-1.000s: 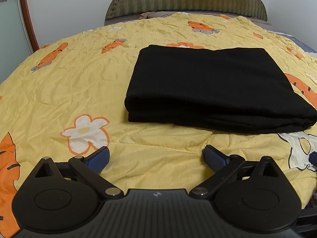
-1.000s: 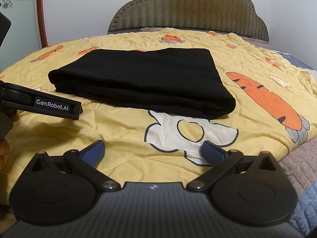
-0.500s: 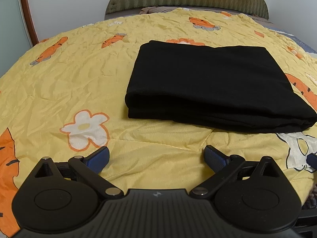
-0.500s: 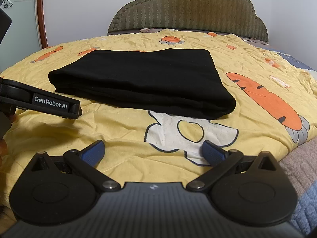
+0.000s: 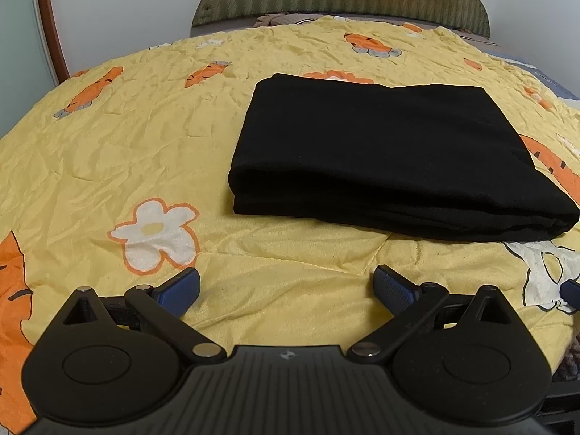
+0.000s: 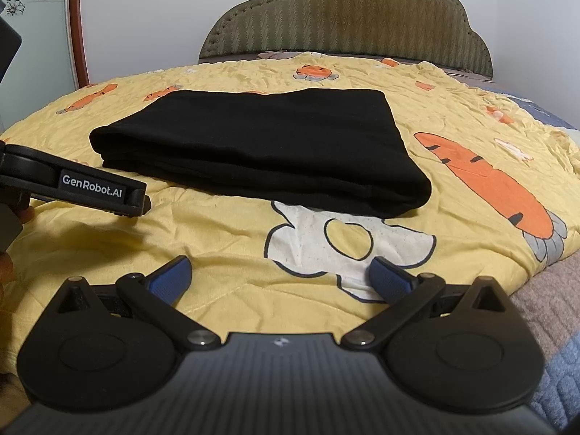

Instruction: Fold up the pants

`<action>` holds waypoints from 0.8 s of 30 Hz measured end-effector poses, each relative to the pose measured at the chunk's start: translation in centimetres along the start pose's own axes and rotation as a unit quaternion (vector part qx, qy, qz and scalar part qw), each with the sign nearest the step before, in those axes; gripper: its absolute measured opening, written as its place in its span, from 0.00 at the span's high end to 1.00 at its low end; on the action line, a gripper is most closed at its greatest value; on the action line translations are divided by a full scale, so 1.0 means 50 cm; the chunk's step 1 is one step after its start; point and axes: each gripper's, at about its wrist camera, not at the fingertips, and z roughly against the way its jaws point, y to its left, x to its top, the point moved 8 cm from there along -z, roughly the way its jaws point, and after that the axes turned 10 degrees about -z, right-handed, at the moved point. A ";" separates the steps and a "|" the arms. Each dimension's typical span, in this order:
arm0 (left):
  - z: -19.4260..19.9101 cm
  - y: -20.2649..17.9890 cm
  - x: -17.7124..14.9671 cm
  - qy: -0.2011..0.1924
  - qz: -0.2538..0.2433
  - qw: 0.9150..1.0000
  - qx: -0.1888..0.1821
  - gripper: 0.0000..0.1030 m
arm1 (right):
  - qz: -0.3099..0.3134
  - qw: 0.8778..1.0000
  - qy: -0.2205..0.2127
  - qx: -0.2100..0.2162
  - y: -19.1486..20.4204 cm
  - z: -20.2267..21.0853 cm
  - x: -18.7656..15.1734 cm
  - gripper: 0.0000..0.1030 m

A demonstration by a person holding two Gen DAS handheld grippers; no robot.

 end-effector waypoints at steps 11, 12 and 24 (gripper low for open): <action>0.015 0.002 -0.003 -0.005 -0.010 1.000 -0.006 0.01 | -0.015 1.000 -0.004 -0.010 -0.004 0.033 0.022 0.00; 0.018 0.001 -0.003 -0.006 -0.012 1.000 -0.007 0.01 | -0.013 1.000 -0.010 -0.014 -0.004 0.040 0.028 0.00; 0.042 0.012 0.031 -0.023 -0.024 0.999 -0.005 0.01 | -0.023 0.998 -0.051 -0.040 0.006 0.077 0.090 0.00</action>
